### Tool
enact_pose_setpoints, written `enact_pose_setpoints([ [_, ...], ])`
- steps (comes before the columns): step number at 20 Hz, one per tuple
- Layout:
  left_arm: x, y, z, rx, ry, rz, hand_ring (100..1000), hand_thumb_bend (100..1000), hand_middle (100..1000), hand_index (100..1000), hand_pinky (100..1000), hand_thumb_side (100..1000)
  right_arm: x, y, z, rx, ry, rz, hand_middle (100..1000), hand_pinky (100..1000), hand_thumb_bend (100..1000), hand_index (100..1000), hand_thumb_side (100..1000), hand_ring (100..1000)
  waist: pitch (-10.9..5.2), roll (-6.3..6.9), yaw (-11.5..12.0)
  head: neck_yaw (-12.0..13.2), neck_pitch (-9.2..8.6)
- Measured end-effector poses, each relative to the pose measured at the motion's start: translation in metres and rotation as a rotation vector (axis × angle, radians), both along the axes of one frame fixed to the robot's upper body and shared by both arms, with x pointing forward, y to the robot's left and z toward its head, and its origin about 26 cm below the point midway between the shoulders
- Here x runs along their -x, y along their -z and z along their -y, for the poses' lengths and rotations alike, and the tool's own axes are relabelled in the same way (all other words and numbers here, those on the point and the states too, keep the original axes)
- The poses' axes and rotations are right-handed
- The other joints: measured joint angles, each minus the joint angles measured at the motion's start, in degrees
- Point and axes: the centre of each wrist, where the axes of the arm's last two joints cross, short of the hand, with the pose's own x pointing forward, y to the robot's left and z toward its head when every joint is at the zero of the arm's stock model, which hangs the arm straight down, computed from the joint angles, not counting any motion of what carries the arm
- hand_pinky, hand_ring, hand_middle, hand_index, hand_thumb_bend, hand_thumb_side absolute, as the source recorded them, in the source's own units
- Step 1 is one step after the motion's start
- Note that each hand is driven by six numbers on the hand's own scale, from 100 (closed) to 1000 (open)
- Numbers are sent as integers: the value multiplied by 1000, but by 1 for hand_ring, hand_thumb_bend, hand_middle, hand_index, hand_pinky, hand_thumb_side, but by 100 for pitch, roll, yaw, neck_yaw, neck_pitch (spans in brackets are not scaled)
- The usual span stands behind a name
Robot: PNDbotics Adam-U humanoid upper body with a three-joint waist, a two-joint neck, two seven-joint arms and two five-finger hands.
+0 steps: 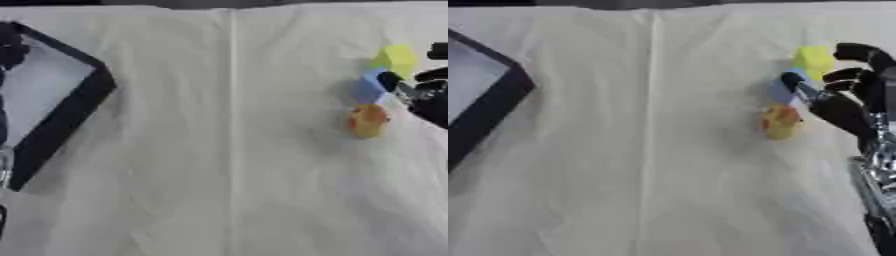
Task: Pick up the objects with one hand, pass them to the other hand, and then place them into the box on the other side of the table.
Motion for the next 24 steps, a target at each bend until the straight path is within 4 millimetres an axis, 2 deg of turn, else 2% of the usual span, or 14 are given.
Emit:
enact_pose_setpoints([
  [10, 0, 0, 0, 0, 1, 2, 666, 100, 593, 712, 816, 807, 0, 0, 0, 4, 1, -2, 659, 527, 800, 708, 205, 538, 0, 0, 0, -50, 1],
  [19, 0, 0, 0, -1, -1, 0, 666, 100, 593, 712, 816, 808, 0, -1, 1, 17, 8, -37, 701, 544, 870, 727, 263, 580, 0, 0, -35, -362, -2],
  [24, 1, 1, -3, -11, -8, -5, 666, 100, 593, 712, 816, 808, 3, -6, 13, 82, 33, -92, 704, 555, 870, 729, 263, 586, 0, -2, -95, -396, -1],
])
